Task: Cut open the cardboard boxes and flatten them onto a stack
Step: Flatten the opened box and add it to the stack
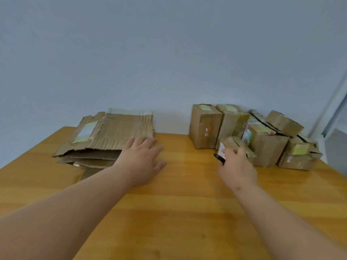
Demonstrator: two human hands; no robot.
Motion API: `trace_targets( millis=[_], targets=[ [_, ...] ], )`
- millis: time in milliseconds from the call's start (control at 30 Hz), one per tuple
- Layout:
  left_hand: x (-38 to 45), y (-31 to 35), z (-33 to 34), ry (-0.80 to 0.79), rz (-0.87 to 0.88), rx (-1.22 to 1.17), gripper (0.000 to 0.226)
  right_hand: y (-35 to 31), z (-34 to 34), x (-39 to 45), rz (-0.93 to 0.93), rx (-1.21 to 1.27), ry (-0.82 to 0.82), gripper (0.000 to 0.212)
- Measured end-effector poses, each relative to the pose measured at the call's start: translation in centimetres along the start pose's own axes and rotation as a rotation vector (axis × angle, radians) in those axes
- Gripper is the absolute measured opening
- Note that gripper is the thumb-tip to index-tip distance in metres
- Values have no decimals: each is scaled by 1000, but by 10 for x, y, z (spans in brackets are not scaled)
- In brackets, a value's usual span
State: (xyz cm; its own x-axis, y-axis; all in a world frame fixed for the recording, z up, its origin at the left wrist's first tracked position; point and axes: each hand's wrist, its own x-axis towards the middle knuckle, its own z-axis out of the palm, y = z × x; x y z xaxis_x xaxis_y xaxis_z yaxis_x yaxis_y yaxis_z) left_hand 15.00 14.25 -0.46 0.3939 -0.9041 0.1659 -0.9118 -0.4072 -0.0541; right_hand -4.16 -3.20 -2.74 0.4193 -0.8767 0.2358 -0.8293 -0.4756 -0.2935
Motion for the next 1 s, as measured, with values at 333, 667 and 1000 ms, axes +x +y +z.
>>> trace_targets(
  millis=[333, 667, 1000],
  targets=[
    [37, 63, 35, -18, 108, -62, 55, 63, 11, 41, 237, 115, -50, 85],
    [28, 70, 42, -74, 52, -121, 58, 66, 6, 23, 101, 579, -187, 68],
    [-52, 75, 14, -173, 76, -509, 87, 43, -17, -55, -145, 723, -720, 82]
  ],
)
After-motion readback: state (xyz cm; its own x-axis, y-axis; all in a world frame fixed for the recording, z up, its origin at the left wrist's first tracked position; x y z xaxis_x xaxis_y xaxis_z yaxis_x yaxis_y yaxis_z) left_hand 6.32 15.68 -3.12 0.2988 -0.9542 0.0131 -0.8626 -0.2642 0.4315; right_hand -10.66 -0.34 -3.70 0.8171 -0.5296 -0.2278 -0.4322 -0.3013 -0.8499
